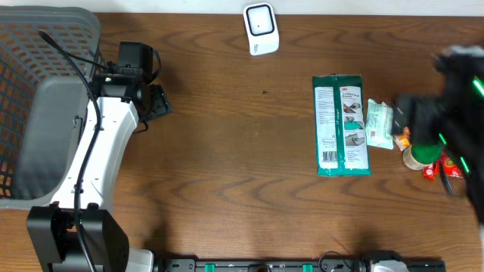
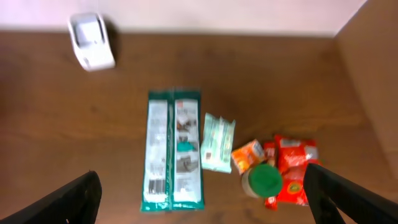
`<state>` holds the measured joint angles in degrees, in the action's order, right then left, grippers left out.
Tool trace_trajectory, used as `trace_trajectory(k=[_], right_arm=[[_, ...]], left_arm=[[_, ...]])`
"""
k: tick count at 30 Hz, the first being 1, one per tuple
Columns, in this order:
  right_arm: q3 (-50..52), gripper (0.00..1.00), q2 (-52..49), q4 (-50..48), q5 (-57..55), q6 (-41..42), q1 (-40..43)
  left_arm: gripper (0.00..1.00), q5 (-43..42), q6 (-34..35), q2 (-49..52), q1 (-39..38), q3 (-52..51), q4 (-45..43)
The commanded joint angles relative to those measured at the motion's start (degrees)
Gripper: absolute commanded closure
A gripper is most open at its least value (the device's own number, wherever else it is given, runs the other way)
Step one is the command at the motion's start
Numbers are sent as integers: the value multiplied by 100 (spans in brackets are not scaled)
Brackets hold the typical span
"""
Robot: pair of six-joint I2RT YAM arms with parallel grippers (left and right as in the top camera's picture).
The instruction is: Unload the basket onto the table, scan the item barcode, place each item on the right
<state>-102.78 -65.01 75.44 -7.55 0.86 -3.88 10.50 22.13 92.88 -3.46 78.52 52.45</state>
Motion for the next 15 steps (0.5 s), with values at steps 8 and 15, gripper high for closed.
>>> trace_trajectory(k=[8,15], right_arm=[[-87,1,2013,85,-55,81,2],[17,1,3047,361,-55,72,4]], left_arm=[[16,70,26,-59,17,111,13],[16,70,26,-59,17,111,13]])
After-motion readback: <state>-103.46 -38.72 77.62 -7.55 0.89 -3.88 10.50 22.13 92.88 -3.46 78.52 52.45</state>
